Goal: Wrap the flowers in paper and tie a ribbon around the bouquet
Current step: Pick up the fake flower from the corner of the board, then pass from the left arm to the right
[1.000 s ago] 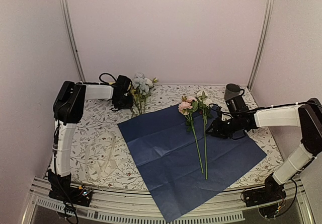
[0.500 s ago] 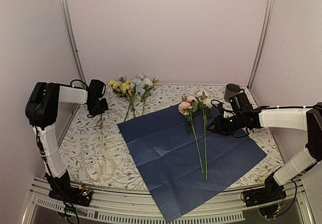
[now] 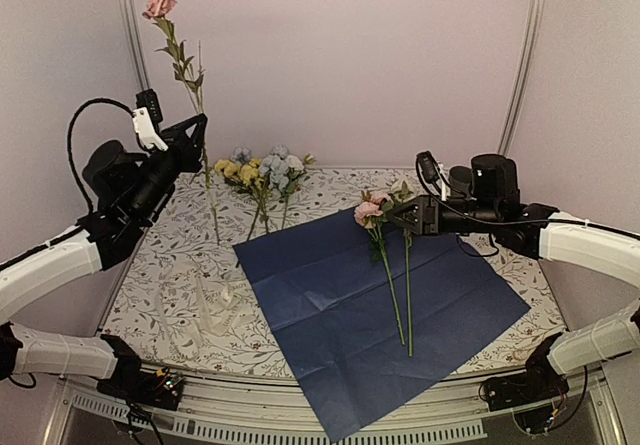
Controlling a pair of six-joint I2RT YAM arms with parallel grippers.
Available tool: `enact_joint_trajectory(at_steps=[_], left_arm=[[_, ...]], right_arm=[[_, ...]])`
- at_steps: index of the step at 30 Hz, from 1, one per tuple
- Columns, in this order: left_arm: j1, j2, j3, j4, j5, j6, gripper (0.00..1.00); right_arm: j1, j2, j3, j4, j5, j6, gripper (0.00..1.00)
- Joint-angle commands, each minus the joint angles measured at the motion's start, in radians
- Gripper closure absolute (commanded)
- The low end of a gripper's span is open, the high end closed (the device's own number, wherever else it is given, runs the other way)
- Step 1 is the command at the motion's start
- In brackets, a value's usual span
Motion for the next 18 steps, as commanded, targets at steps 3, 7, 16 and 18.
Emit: enact_joint_trajectory(at_steps=[3,7,16,18], left_arm=[[-0.317,-0.063,-0.027,0.278,0.139,0.311,1.0],[-0.382,-0.026,-0.026,0.354,0.194,0.17,1.0],[-0.481,0.194,0.015,0.565,0.345,-0.071,1.0],[-0.487,0.215,0.024,0.579,0.356,-0.078,1.0]], right_arm=[[0.179,0.06,0.198,0.183,-0.123,-0.134,0.61],[0.273,0.161,0.326,0.202,-0.104,-0.159,0.59],[0.384,0.287,0.455,0.252,-0.122,-0.211,0.33],[0.385,0.29,0.451,0.254,-0.119,-0.213,0.34]])
